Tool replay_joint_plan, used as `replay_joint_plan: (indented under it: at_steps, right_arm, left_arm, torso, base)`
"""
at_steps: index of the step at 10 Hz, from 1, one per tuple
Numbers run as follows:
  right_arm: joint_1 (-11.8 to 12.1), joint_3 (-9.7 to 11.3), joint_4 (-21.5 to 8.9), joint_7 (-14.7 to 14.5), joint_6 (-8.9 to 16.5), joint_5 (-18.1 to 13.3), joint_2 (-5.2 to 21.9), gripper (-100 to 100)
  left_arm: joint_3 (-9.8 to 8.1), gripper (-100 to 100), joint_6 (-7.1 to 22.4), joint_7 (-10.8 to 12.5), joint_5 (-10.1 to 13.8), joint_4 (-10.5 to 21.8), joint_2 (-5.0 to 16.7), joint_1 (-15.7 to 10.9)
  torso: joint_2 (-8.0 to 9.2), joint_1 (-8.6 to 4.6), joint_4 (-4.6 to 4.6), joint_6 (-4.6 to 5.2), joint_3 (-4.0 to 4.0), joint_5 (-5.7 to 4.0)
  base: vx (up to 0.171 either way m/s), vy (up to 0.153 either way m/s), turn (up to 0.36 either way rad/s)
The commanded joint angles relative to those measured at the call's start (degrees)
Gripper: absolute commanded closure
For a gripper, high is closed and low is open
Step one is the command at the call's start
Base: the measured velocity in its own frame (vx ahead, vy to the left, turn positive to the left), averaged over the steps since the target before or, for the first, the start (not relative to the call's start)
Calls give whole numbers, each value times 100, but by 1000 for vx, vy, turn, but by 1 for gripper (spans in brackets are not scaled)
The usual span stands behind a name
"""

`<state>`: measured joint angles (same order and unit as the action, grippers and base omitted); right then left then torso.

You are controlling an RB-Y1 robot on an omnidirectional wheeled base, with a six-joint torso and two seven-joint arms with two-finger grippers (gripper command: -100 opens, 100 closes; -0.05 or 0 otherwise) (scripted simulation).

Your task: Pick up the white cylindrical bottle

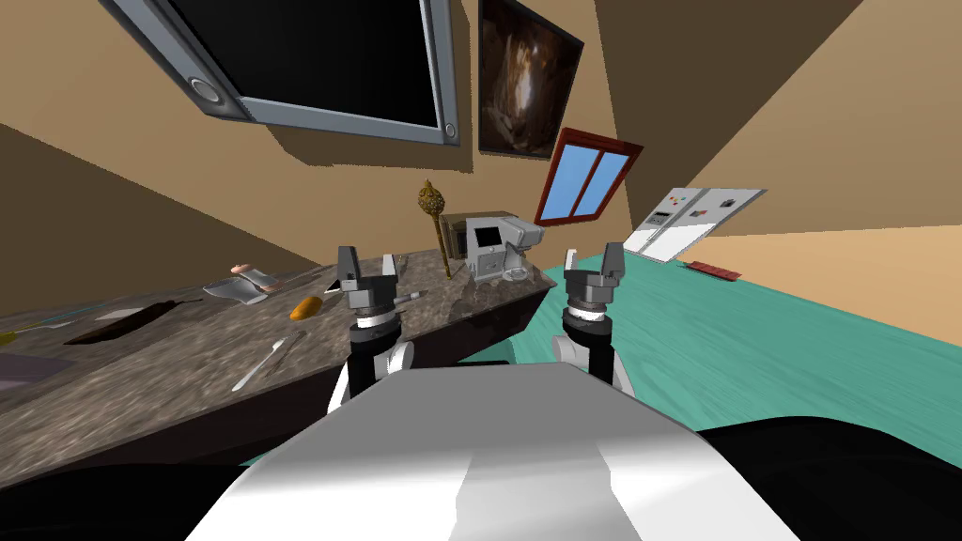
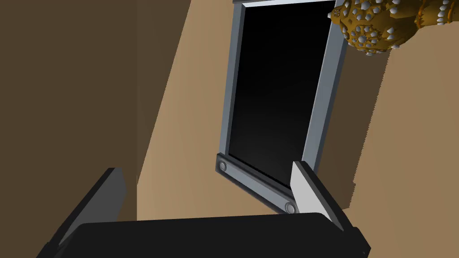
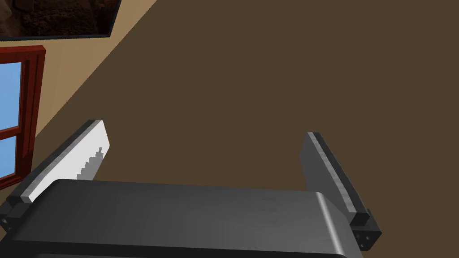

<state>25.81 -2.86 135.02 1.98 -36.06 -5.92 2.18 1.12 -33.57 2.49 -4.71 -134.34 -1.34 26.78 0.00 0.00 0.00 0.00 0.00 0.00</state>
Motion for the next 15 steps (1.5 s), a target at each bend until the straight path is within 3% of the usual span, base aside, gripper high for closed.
replay_joint_plan:
  at_steps: [1, 6, 7, 10, 11, 12, 15]
  right_arm:
    - [0, 0, 0, 0, 0, 0, 0, 0]
    - [-1, 1, 0, 0, 0, 0, 0, 0]
    - [-1, 1, 0, 0, 0, 0, 0, 0]
    - [0, 0, 0, 0, 0, 0, 0, 0]
    - [-1, 0, 0, 0, 0, 0, 0, 0]
    - [0, 0, 0, 0, 0, 0, 0, 0]
    - [-1, 0, 0, 0, 0, 0, 0, 0]
  left_arm:
    - [-44, -100, 93, -2, 36, 28, 217, -16]
    - [-369, -100, 821, -7, 332, 278, 1066, -137]
    - [-369, -100, 850, -7, 332, 278, 1066, -137]
    - [-561, -100, 1293, 0, 521, 445, 1406, -221]
    - [-561, -100, 1326, 0, 521, 445, 1406, -221]
    - [-665, -100, 1541, 7, 629, 543, 1575, -270]
    - [-772, -100, 1878, 18, 744, 650, 1744, -324]
  torso:
    - [0, 0, 0, 0, 0, 0]
    - [34, -13, 7, 1, 19, -3]
    - [30, -16, 7, 1, 17, -3]
    - [16, -5, 4, 0, 10, -1]
    - [18, -7, 4, 1, 11, -2]
    - [17, -5, 4, 0, 10, -1]
    - [17, -6, 4, 2, 10, -1]
  base:
    - [-42, -15, -27]
    - [-79, -39, -69]
    - [-47, -29, -19]
    - [-44, -22, -60]
    - [-43, -19, -41]
    - [-48, -29, -74]
    - [-42, -22, -62]
